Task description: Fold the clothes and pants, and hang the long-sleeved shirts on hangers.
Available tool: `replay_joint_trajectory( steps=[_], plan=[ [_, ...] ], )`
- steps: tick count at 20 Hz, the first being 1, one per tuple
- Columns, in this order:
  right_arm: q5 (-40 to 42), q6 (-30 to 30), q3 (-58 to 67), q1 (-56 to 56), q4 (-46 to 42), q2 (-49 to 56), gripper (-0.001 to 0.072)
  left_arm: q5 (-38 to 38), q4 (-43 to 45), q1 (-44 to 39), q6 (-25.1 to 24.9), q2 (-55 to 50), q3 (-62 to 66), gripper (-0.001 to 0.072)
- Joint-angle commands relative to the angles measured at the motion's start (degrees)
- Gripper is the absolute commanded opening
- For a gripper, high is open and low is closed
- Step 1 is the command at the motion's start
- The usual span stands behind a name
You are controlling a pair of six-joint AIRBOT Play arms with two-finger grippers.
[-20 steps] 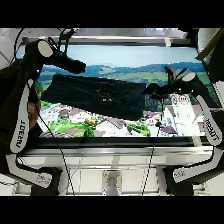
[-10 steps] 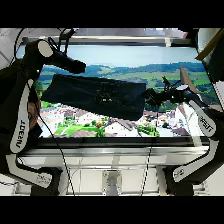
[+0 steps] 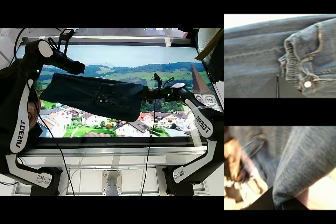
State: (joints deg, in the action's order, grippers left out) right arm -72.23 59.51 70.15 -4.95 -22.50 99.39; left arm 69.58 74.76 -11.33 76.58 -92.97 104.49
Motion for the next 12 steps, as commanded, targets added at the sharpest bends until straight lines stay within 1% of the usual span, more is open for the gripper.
replay_joint_trajectory(
  steps=[1,3,5,6,7,8,11,12],
  plan=[
    [-8.94,3.02,0.46,-4.22,-5.9,-6.14,0.0057,6.43,3.21,-0.13,1.03,0.44,-0.04,0.0014],
    [-15.39,4.63,0.46,-9.35,-10.32,-12.07,0.0056,10.45,3.21,-1.33,1.03,0.85,-0.09,0.0013],
    [-23.39,8.15,0.46,-14.25,-12.07,-17.16,0.0056,10.75,1.64,-4.68,0.96,0.68,-0.2,0.0013],
    [-24.39,10.56,0.48,-15.72,-12.17,-19.41,0.0056,9.4,-0.48,-7.26,0.85,0.07,-0.55,0.0013],
    [-23.89,12.72,0.57,-16.26,-12.17,-21.44,0.0056,7.23,-2.49,-10.05,-0.28,-1.03,-1.14,0.0013],
    [-23.71,13.38,1.22,-16.2,-12.11,-22.95,0.0056,5.01,-3.82,-13.49,-0.96,-2.99,-1.51,0.0014],
    [-23.58,18.18,6.14,-13.86,-12.04,-23.96,0.0056,2.05,-3.93,-23.06,-0.98,-10.86,-1.49,0.0014],
    [-22.58,18.64,7.78,-12.46,-12.13,-23.91,0.0056,0.59,-3.91,-25.55,-0.96,-13.55,-1.49,0.0014]
  ],
)
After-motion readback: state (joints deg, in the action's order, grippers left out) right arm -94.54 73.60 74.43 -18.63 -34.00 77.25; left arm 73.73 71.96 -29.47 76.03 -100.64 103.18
